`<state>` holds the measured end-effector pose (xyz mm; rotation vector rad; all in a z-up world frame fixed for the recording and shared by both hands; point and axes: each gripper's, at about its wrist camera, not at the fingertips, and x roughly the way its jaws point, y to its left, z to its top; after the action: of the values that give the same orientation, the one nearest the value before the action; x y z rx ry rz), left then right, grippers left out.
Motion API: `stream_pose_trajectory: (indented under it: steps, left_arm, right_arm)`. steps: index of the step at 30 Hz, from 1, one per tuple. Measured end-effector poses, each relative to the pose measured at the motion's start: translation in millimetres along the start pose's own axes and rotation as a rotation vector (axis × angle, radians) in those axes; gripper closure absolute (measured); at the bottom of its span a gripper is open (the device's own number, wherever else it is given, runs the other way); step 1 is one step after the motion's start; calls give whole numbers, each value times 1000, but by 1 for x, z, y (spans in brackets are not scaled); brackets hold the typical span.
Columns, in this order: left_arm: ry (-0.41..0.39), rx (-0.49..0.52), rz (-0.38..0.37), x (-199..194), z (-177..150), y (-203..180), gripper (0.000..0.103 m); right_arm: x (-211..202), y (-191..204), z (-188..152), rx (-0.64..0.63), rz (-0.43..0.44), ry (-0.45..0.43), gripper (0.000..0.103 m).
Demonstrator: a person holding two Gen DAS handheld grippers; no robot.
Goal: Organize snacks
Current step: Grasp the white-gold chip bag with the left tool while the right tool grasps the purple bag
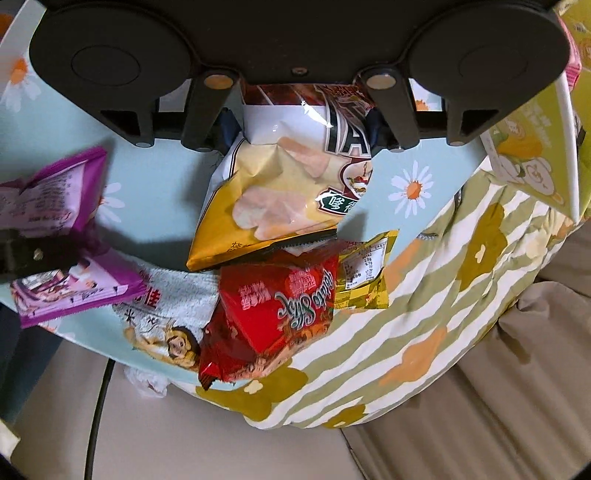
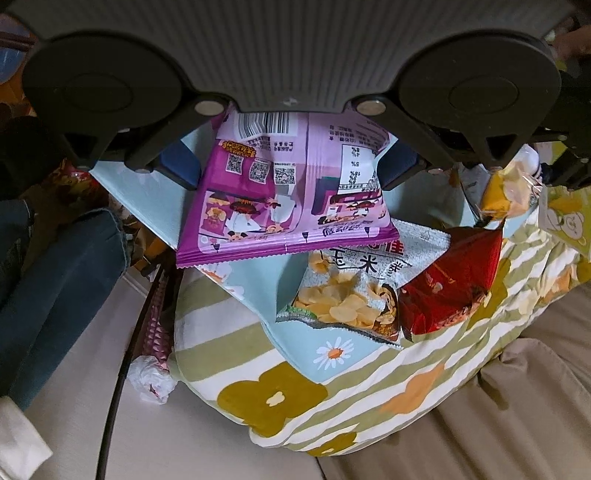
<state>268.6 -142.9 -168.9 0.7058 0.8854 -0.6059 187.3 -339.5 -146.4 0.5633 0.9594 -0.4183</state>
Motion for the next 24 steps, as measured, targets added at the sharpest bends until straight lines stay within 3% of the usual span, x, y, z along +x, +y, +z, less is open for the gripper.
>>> stream_pose_trajectory:
  steps: [12, 15, 24]
  left_arm:
    - [-1, -92, 35, -23, -7, -8, 37]
    - [-3, -130, 47, -31, -11, -9, 37]
    - [-29, -244, 92, -57, -13, -12, 37]
  right_arm:
    - [5, -5, 1, -84, 65, 15, 0]
    - [2, -4, 0, -126, 74, 15, 11]
    - [-24, 1, 3, -209, 135, -24, 15]
